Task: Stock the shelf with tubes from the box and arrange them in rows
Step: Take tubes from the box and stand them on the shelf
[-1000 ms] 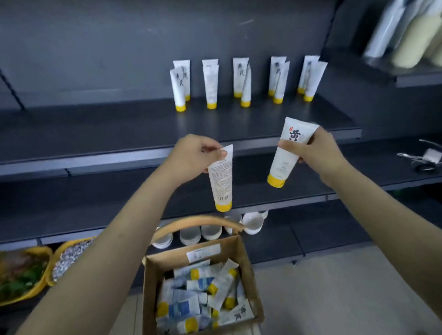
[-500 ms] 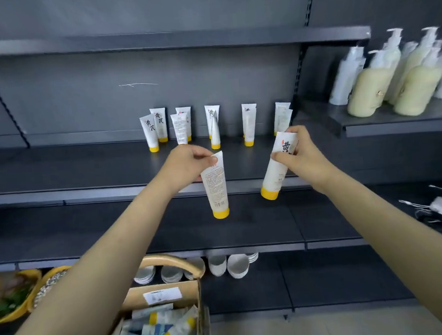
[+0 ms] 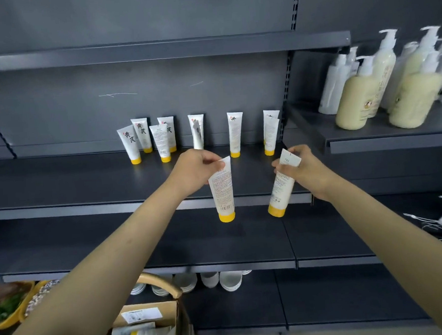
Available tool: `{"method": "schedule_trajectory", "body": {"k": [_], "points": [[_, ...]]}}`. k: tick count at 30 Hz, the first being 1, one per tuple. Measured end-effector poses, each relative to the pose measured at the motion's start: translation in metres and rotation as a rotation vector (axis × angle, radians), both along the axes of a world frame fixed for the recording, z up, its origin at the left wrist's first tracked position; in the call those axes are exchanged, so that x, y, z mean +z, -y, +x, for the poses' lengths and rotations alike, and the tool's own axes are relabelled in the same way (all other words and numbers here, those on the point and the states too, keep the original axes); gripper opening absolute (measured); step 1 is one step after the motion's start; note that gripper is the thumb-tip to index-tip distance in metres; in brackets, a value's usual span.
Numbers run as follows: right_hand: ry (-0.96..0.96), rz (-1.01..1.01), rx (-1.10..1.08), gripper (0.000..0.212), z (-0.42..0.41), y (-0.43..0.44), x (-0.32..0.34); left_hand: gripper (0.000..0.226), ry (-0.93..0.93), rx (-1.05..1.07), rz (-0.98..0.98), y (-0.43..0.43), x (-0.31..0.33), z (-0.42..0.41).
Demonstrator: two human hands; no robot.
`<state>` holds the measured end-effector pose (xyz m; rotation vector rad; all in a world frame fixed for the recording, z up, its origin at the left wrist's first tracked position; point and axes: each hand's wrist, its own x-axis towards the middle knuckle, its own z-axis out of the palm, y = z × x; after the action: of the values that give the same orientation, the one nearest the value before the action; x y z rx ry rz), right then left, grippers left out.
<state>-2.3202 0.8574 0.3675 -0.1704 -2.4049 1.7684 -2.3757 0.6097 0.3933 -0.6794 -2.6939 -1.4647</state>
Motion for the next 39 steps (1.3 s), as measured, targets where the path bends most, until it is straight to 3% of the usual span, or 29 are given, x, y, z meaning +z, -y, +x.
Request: {"method": "schedule_trajectory", "body": {"k": [3, 10, 16, 22, 39], "points": [[-0.023, 0.101, -0.014, 0.022, -0.018, -0.011, 0.001, 0.014, -0.013, -0.006, 0.006, -0.013, -0.004, -0.026], [-0.11, 0.164, -0.095, 0.02, -0.081, -0.034, -0.002, 0.016, -0.04, -0.08, -0.018, -0.049, -0.016, -0.113], [-0.122, 0.553, -0.168, 0.025, -0.144, -0.047, -0.016, 0.016, -0.068, -0.126, -0.04, -0.069, -0.037, -0.192], [-0.068, 0.789, -0.228, 0.039, -0.182, -0.061, -0.028, 0.02, -0.09, -0.124, -0.109, -0.082, -0.044, -0.231], [0.113, 0.83, -0.01, 0.025, -0.226, -0.087, 0.008, 0.018, 0.011, -0.196, -0.201, -0.094, -0.031, -0.26]]}}
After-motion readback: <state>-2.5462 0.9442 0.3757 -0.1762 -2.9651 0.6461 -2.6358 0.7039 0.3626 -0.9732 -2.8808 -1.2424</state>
